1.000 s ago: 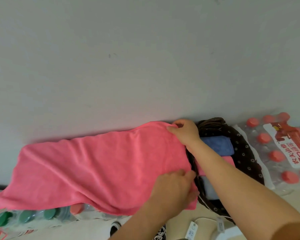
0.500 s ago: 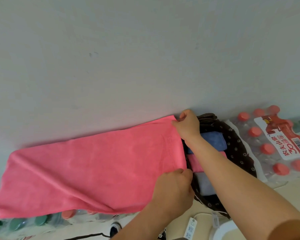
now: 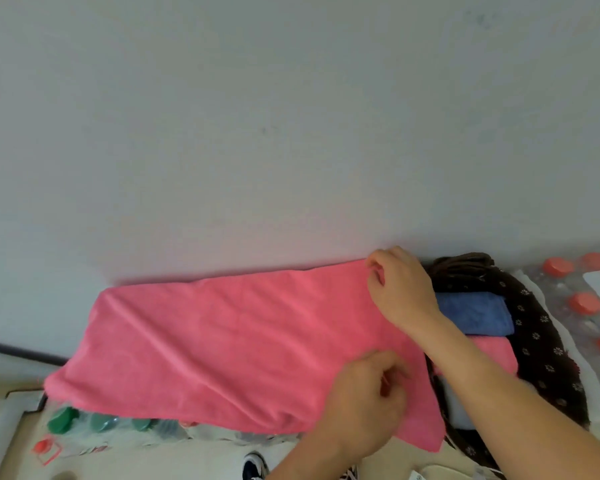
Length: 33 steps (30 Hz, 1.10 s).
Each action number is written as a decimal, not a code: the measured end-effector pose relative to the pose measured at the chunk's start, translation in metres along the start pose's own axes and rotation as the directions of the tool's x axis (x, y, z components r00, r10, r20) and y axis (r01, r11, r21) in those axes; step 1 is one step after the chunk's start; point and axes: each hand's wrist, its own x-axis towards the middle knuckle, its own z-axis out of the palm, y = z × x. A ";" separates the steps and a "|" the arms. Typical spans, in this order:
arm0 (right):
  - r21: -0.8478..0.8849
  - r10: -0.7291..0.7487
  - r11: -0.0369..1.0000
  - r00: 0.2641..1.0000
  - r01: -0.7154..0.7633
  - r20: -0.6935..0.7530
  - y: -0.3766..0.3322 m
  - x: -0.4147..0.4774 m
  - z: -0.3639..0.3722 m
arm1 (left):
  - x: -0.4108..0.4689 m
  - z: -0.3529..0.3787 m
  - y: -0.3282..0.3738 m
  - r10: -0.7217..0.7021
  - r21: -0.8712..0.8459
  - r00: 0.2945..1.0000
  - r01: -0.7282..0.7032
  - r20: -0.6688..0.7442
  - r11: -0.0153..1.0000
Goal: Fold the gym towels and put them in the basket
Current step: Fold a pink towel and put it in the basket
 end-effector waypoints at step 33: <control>0.278 -0.431 0.867 0.343 0.413 0.835 -0.338 -0.061 0.138 | -0.166 -0.300 -0.233 -0.691 -0.675 0.477 0.242 -0.543 0.697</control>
